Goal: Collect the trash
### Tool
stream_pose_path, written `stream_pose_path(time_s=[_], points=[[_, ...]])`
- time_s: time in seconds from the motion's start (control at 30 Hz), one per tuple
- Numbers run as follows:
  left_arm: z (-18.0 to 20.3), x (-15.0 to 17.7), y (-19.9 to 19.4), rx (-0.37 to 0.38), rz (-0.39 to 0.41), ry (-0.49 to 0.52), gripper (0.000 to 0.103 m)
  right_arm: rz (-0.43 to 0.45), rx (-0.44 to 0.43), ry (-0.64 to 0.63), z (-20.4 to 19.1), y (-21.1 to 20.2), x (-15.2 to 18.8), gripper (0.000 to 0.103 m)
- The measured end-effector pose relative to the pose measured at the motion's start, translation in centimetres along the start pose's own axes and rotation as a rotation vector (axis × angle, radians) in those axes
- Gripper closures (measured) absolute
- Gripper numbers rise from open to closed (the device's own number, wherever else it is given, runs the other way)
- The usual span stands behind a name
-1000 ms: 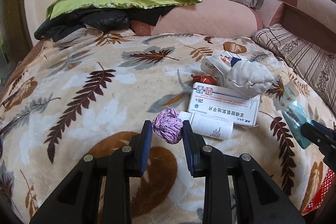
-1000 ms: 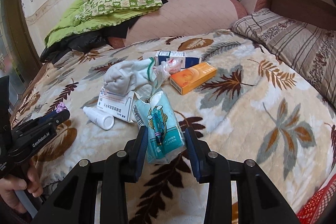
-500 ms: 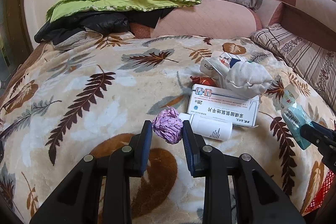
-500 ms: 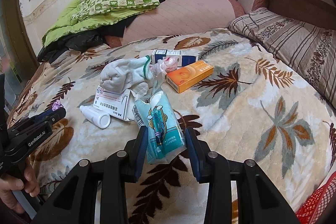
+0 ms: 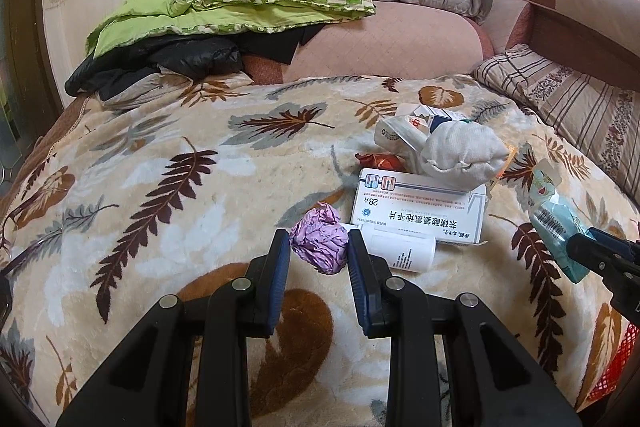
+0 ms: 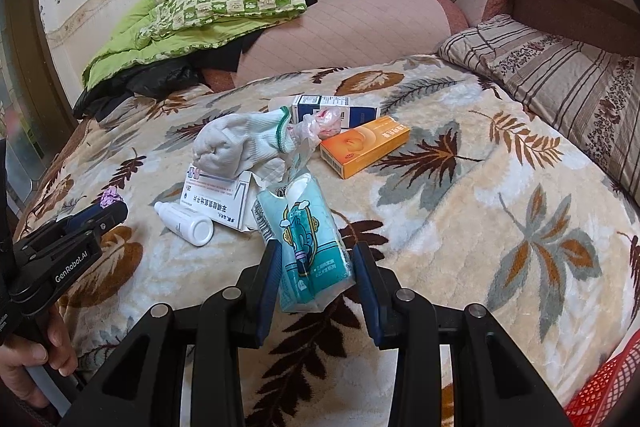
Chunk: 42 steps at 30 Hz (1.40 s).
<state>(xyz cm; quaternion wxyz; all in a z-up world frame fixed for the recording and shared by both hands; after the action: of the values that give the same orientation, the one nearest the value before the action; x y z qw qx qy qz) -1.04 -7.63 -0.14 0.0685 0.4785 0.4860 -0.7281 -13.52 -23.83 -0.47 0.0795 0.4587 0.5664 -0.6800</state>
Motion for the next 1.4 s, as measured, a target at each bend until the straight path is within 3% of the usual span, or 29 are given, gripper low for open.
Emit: stream_pose_path(time_s=[1.4], points=[[0.18, -0.22, -0.19, 0.008, 0.003, -0.007, 0.075, 0.000, -0.002, -0.005, -0.20, 0.15, 0.09, 0.064]])
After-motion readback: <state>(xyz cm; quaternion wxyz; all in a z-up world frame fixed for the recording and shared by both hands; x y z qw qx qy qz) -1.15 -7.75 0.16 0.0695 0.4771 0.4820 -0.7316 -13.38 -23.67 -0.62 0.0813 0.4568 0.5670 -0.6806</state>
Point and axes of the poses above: each gripper's, at about its wrist camera, not at the fingertips, and y roughly the way its jaws point, z to its right, x to its underside, the point moved 9 cm from there along y, roughly the way its jaws point, and after that the axes turned 7 degrees about x, right-handed, at the moved point
